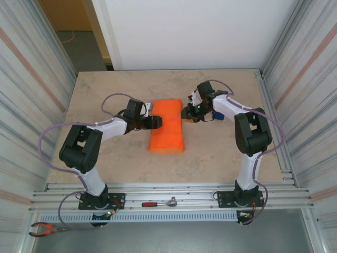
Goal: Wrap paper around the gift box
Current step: Wrap the gift box with the wrapping paper.
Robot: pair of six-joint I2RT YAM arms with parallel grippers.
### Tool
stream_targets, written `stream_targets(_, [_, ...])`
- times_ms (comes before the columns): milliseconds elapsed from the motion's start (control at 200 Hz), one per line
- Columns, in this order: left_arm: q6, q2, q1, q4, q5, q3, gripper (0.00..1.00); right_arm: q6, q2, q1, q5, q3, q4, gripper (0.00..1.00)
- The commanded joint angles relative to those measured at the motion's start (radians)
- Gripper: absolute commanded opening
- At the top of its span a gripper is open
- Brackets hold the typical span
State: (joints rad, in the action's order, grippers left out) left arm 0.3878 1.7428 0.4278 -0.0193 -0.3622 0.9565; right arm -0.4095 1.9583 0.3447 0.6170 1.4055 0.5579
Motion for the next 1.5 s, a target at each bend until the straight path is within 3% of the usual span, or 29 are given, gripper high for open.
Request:
stream_targets(0, [-0.052, 0.056, 0.029, 0.182, 0.076, -0.041, 0.66, -0.01, -0.03, -0.005, -0.016, -0.028, -0.01, 0.33])
stream_targets(571, [-0.052, 0.056, 0.028, 0.176, 0.071, -0.041, 0.65, -0.041, -0.012, 0.014, 0.0, -0.085, -0.069, 0.34])
stream_targets(1012, [-0.046, 0.054, 0.035, 0.173, 0.066, -0.039, 0.65, -0.105, 0.013, 0.02, 0.094, -0.172, -0.189, 0.34])
stream_targets(1177, [-0.047, 0.052, 0.038, 0.171, 0.063, -0.039, 0.65, -0.06, -0.009, -0.003, 0.042, -0.192, -0.13, 0.33])
stream_targets(1493, [-0.046, 0.054, 0.039, 0.179, 0.064, -0.032, 0.65, -0.092, -0.117, -0.083, 0.064, -0.193, -0.131, 0.29])
